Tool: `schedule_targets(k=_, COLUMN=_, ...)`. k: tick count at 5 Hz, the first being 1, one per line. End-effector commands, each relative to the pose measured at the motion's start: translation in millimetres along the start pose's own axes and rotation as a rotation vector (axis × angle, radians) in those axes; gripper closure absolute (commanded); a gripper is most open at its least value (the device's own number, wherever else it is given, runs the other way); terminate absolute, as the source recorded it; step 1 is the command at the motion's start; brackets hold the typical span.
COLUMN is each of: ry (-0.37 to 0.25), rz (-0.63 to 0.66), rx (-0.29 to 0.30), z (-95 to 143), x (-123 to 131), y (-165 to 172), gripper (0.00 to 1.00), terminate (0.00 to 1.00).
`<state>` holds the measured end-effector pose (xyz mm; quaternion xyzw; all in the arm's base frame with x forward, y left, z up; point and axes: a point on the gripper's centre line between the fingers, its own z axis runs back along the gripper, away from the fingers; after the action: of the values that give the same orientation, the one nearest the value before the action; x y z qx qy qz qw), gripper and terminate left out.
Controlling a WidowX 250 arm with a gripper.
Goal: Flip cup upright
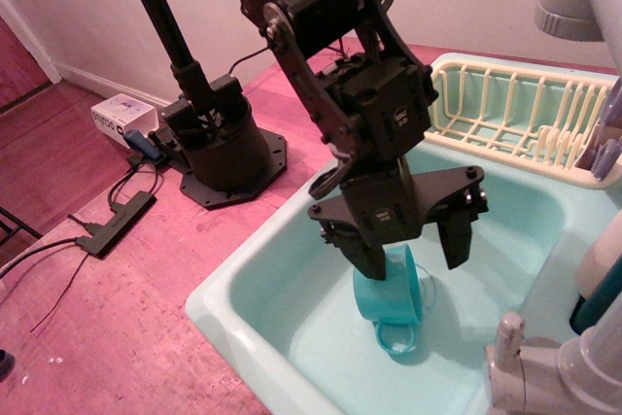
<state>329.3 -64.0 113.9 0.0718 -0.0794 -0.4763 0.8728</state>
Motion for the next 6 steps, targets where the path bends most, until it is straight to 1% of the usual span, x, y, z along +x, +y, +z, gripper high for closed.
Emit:
schedule_targets(k=1, ry=-0.007, rz=-0.047, rx=-0.059, z=11, x=6, y=-16, gripper=0.00, terminate=0.00)
schedule_targets(k=2, ry=0.013, rz=-0.075, rx=-0.109, z=15, x=7, y=-32, gripper=0.00, terminate=0.00)
schedule_targets(k=3, ry=0.016, rz=-0.085, rx=-0.136, z=10, x=9, y=-46, gripper=0.00, terminate=0.00)
schedule_targets(k=4, ry=0.010, rz=-0.078, rx=-0.139, z=8, x=13, y=-54, gripper=1.00, terminate=0.00)
schedule_targets(k=5, ry=0.014, rz=-0.073, rx=-0.128, z=11, x=14, y=-58, gripper=1.00, terminate=0.00)
schedule_targets(k=6, ry=0.002, rz=-0.075, rx=-0.136, z=11, x=15, y=-60, gripper=0.00, terminate=0.00)
